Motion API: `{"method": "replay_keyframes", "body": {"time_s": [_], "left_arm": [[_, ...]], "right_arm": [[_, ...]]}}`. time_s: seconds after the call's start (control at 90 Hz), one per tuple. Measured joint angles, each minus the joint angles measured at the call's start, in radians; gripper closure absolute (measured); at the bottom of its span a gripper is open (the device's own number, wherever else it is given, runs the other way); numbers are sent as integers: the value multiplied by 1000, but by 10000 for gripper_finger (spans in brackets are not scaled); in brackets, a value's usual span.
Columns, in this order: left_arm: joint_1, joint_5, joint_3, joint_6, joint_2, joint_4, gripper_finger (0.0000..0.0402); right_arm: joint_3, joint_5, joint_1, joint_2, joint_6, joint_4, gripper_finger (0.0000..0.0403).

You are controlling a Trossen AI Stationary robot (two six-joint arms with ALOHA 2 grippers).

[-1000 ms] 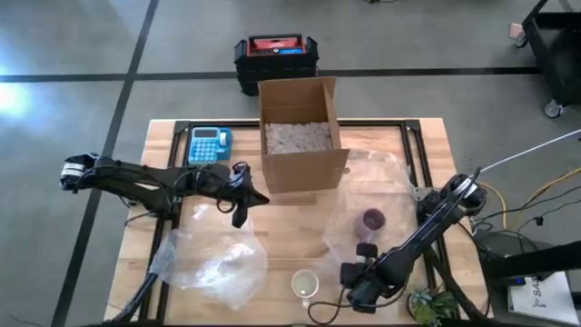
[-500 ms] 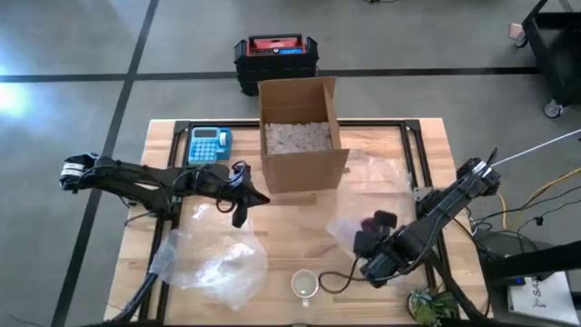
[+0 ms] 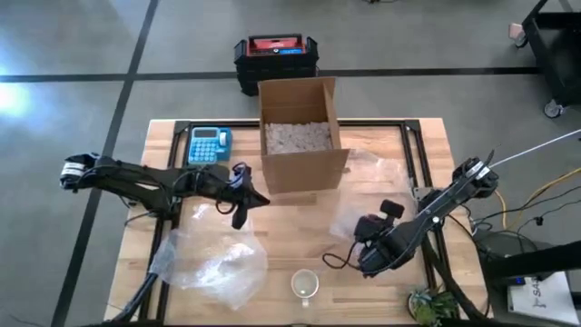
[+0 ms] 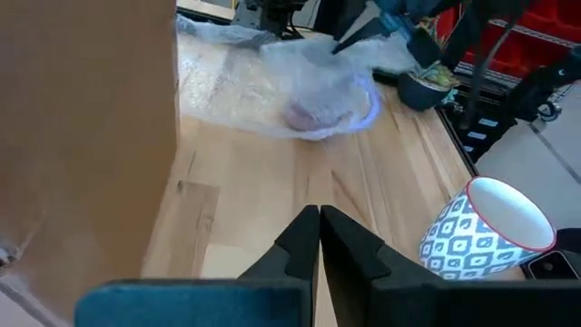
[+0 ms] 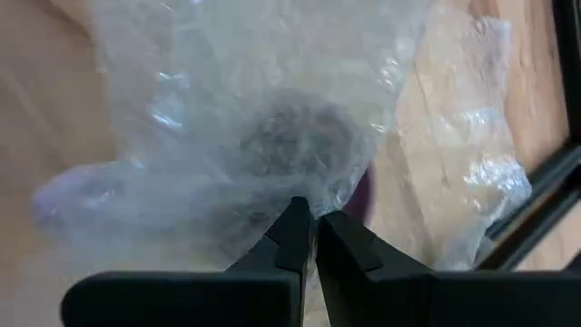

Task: Wrap mug
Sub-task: Wrap the purple mug using the right bubble wrap

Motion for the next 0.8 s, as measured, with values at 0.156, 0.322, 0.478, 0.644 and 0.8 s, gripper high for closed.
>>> {"method": "replay_keyframes", "body": {"time_s": [0.156, 0.322, 0.478, 0.644, 0.8], "left_arm": [[-24, 1, 0, -19, 49, 9, 402], [-55, 1, 0, -62, 112, 102, 402], [-87, 21, 40, -64, 195, 214, 402], [-107, 21, 172, -41, 322, 191, 402], [-109, 21, 334, 17, 461, 85, 402]], "right_arm": [[-39, -19, -17, 3, -52, 127, 400], [-63, -59, -64, 0, -115, 263, 400], [-66, -65, -106, 1, -157, 296, 400], [-70, -90, -144, 1, -183, 297, 400], [-71, -90, -158, 1, -164, 293, 400]]}}
